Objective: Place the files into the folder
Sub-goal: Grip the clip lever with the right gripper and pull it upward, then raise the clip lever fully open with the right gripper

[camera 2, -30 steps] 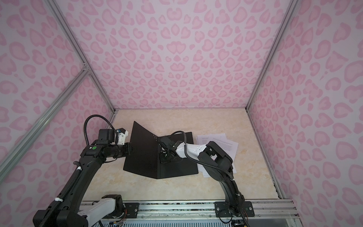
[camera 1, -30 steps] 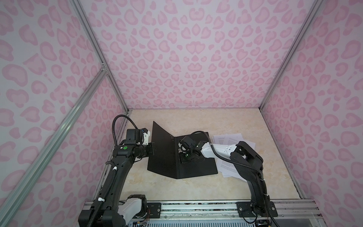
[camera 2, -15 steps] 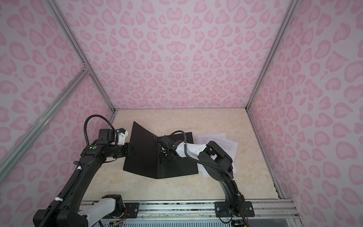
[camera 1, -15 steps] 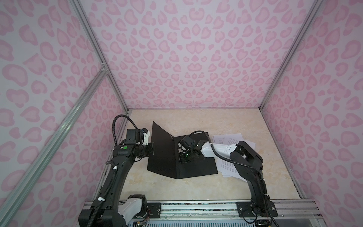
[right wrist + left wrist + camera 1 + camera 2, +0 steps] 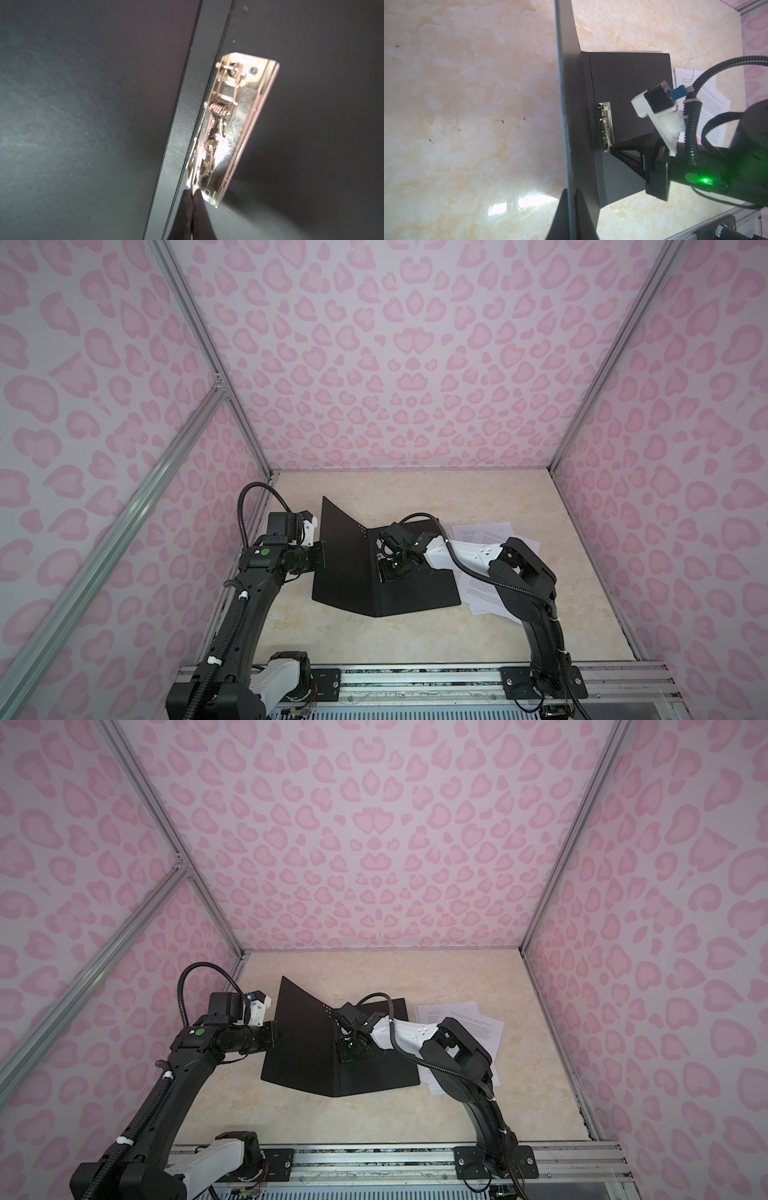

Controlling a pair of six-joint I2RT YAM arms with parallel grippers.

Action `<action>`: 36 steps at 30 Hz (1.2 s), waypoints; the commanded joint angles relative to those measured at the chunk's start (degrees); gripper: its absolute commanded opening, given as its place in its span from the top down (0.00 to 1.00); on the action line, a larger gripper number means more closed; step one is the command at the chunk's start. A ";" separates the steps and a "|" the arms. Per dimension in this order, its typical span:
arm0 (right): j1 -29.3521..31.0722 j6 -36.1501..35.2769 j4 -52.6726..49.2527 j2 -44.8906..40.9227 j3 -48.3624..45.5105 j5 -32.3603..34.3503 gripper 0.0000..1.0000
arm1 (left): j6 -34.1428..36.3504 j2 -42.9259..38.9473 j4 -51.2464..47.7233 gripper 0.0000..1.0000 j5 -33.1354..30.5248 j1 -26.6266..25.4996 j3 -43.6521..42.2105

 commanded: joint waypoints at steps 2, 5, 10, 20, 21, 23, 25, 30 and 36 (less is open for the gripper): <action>-0.04 -1.92 -3.47 -0.03 0.69 3.21 1.00 | 1.80 0.17 -0.94 0.96 -2.29 0.08 0.76; 0.00 -2.02 -3.91 -0.19 0.72 3.06 1.00 | 1.89 0.26 -1.00 0.96 -2.29 0.12 0.95; 0.09 -2.17 -4.02 -0.73 2.84 2.52 1.00 | 1.94 0.34 -1.04 0.96 -2.19 0.09 1.03; 0.09 -2.23 -3.66 -1.62 3.71 1.39 0.99 | 1.93 0.17 -1.00 0.96 -2.28 0.08 1.09; 0.17 -2.27 -3.57 -1.62 3.84 1.30 0.97 | 1.92 0.08 -0.95 0.96 -2.29 0.08 1.13; 0.08 -2.29 -3.57 -1.71 4.13 1.13 0.95 | 1.90 0.08 -1.00 0.96 -2.28 0.07 1.10; 0.08 -2.42 -3.57 -1.71 4.48 0.86 0.93 | 1.86 0.08 -0.90 0.96 -2.20 0.08 1.16; 0.10 -2.30 -3.14 -1.88 5.24 -0.04 0.85 | 1.92 0.08 -0.73 0.96 -2.17 0.09 1.00; 0.05 -2.53 -3.30 -1.89 6.59 0.06 0.76 | 1.75 0.78 -0.91 0.96 -2.20 0.09 1.44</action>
